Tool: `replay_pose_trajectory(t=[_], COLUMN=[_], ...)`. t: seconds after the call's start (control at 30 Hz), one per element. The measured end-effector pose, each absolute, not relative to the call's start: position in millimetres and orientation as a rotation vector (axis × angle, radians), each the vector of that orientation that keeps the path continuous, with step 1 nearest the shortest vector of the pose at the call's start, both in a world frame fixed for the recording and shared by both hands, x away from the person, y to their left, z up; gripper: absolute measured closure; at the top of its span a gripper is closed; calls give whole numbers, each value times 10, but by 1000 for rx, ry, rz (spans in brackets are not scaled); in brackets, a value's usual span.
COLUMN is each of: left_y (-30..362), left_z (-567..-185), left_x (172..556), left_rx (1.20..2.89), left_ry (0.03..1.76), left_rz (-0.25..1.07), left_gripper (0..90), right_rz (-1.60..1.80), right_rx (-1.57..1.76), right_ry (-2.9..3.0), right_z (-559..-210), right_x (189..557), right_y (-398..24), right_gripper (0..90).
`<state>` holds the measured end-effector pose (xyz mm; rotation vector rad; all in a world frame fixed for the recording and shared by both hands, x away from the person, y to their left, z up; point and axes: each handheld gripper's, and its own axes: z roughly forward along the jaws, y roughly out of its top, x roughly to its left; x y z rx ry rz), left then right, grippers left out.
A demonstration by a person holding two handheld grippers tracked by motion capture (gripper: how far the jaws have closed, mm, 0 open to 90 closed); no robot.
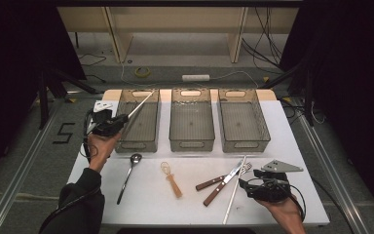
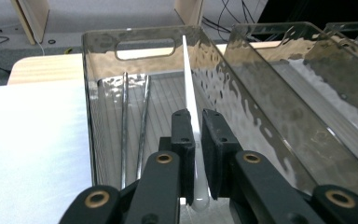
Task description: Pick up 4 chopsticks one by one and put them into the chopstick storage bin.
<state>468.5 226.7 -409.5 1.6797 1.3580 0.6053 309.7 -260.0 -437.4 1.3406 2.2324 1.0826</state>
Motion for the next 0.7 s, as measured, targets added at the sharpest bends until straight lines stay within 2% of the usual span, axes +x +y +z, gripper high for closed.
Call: replay_pose_trajectory(t=[0.23,0.33,0.57,0.7], left_y=[2272,2291,2225,2110], left_z=[-4206,-4204,-4069,-3983], left_x=[4783,4804,4661,4560], left_rx=[1685,1685,1674,1703], left_ry=[1400,1407,1362,1333], left_rz=[577,538,467,468], left_gripper=[814,625,449,367], right_rz=[1083,1084,1084,1087], right_rx=[1337,1337,1334,1331], right_ry=[2236,2236,2236,2234], right_z=[-4375,-4374,-4375,-4363], right_x=[3097,3095,3098,3091], right_y=[-2602,-2601,-2602,-2604], right_gripper=[332,332,332,332])
